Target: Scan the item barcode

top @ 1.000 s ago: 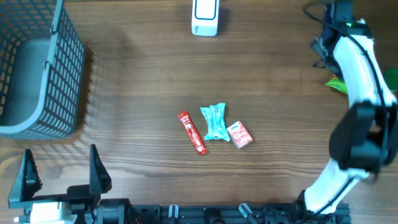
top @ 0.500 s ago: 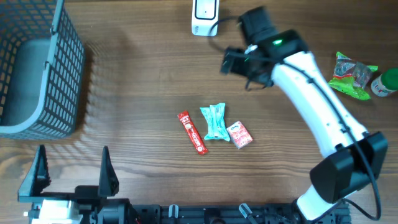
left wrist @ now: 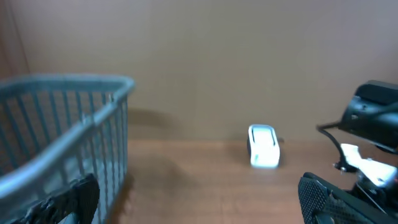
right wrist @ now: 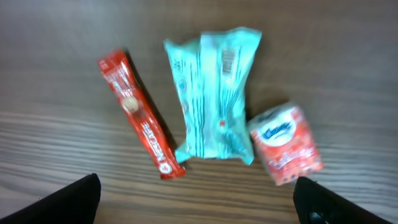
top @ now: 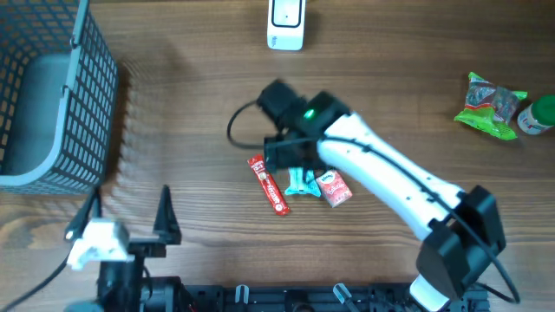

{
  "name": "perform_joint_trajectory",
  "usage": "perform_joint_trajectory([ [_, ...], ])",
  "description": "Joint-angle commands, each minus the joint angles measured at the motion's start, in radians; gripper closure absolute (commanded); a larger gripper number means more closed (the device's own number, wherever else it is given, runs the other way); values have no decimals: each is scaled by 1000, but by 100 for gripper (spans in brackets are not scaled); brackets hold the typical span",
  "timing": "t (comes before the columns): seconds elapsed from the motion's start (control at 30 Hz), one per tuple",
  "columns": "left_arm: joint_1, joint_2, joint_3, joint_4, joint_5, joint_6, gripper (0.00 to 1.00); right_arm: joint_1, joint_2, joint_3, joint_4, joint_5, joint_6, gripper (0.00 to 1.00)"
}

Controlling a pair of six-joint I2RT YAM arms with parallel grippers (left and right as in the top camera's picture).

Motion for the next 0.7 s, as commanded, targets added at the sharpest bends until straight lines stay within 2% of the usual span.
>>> perform_joint_trajectory([
  [0.0,-6,-5,-90,0,-13,-35,0,47,11,-140,118,137,66,6],
  [0.2,-6,-5,-152,0,-13,-35,0,52,11,-198,212,188,60,11],
  [0.33,-6,-5,-167,-18,-14,-35,0,54,13,-198,284,184,36,22],
  [0.47,-6,-5,-171,-71,-14,-34,0,69,35,-198,296,194,-13,22],
  [0.67,-6,-5,-172,-122,-14,-34,0,79,97,-198,301,266,-13,24],
])
